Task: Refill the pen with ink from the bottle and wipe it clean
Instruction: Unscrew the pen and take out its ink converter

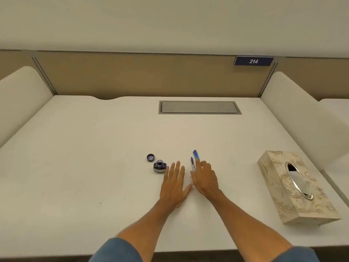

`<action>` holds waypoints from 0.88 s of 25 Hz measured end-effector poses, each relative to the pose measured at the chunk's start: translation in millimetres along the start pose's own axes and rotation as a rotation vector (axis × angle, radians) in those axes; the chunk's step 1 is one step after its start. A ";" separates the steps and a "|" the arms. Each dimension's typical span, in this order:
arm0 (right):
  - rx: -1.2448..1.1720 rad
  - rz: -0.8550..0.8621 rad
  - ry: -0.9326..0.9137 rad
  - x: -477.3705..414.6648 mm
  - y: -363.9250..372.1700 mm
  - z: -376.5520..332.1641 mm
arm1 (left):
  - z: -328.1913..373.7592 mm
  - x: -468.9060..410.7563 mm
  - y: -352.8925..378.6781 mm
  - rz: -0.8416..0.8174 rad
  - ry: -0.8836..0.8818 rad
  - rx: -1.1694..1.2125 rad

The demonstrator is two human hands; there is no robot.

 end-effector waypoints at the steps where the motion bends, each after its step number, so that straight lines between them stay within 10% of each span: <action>1: -0.002 -0.012 0.003 -1.5 0.2 0.8 | -2.1 -0.5 4.7 0.029 -0.005 0.002; 16: -0.167 -0.027 0.025 -15.3 11.9 11.3 | 2.4 -3.1 1.6 -0.162 -0.145 0.114; 22: -0.408 0.117 0.090 -27.5 -17.9 5.7 | 23.0 -38.9 -42.7 0.073 0.007 0.268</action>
Point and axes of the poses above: each hand's wrist, its own x-axis away from the middle knuckle, its own y-axis out of the palm, z = x × y, the point moved 4 cm from there along -x, towards the middle knuckle, and after that the axes turned 15 degrees about x, right-handed, at the moved point
